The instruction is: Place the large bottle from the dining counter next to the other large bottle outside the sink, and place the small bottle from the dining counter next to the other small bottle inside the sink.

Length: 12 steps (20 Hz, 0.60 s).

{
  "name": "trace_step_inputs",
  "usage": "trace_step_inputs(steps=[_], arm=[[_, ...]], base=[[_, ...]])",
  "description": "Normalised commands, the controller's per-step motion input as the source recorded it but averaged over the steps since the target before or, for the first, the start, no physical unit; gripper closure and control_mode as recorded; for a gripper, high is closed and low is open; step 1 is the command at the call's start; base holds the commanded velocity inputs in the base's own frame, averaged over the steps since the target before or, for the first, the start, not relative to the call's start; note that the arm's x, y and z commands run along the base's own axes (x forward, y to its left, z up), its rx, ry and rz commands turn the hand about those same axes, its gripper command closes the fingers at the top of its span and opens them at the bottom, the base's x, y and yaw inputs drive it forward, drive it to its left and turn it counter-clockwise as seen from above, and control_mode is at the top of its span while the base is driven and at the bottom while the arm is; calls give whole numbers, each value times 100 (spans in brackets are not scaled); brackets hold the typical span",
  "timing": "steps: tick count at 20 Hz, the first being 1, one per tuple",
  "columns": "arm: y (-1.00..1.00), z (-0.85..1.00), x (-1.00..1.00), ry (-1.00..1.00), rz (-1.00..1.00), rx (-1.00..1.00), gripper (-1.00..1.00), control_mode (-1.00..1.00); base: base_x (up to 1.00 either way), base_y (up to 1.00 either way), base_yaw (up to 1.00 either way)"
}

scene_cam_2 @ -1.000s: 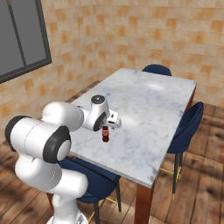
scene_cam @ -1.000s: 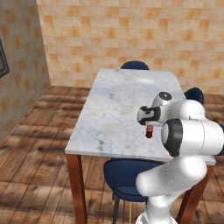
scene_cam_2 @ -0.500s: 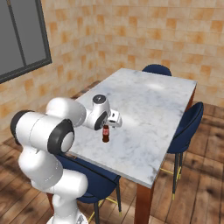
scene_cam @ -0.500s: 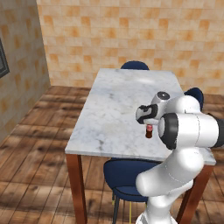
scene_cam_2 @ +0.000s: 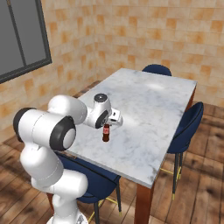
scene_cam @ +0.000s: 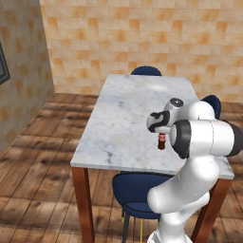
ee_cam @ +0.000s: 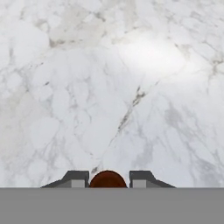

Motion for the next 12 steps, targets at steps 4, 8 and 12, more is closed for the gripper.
trace_step_inputs(steps=[4,8,12], arm=[[0,-16,-1,0,0,0,100,-100],[1,-5,-10,-2,0,0,100,-100],[3,23,-16,-5,0,0,100,-100]], base=[[0,0,0],[0,0,0],[0,0,0]])
